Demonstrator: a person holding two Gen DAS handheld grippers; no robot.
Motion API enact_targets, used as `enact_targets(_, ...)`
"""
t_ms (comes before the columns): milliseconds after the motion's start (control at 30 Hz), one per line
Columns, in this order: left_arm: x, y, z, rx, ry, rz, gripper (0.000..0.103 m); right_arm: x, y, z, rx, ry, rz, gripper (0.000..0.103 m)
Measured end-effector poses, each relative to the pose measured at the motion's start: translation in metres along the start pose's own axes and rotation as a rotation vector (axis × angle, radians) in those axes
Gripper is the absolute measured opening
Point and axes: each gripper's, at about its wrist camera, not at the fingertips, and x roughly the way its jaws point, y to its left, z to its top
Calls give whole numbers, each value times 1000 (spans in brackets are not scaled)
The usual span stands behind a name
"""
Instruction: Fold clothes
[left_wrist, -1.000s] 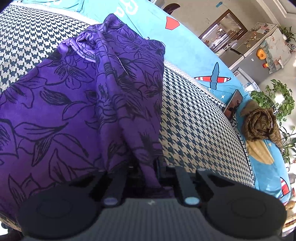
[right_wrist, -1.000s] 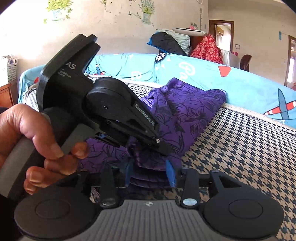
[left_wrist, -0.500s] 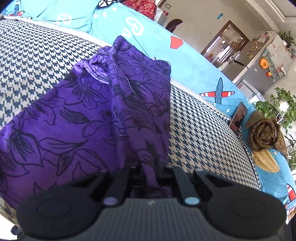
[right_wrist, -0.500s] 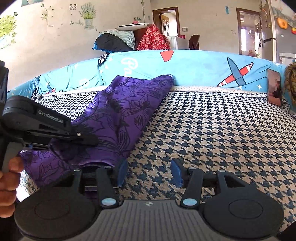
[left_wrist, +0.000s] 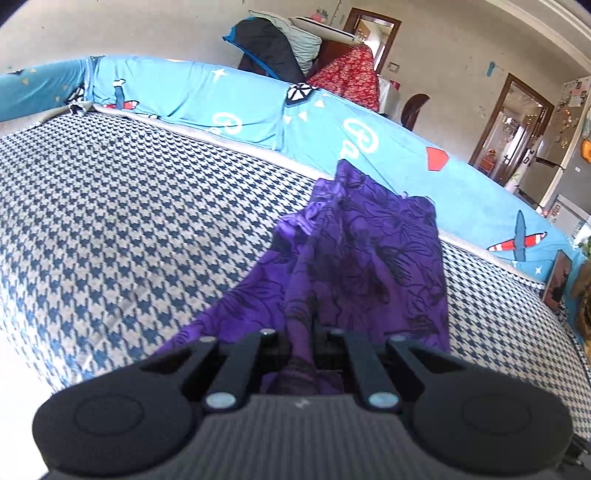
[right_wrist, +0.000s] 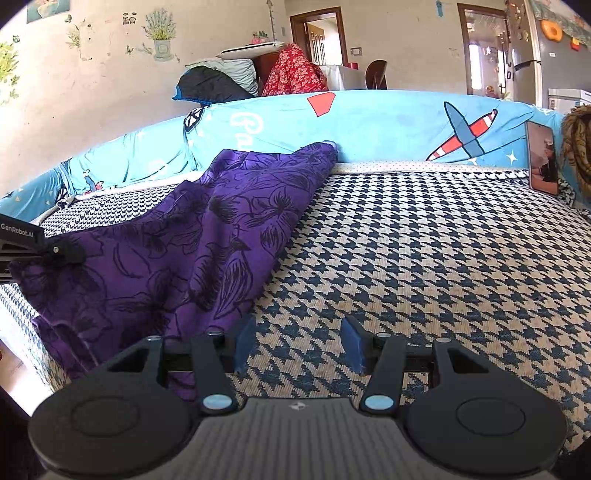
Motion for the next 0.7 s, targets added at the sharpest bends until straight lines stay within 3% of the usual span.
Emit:
enact_targets(133, 3, 14, 8, 9, -4, 68, 5, 1, 8, -2, -32, 8, 36, 50)
enact_targets(333, 9, 28, 6, -13, 36, 109, 5, -3, 32, -10, -168, -34, 96, 50)
enact_targets(533, 21, 34, 3, -15, 69, 147, 6, -13, 61, -23, -314, -74, 221, 50)
enact_targets(700, 36, 46, -2, -49, 140, 233, 18, -13, 77, -35, -402, -47, 295, 50)
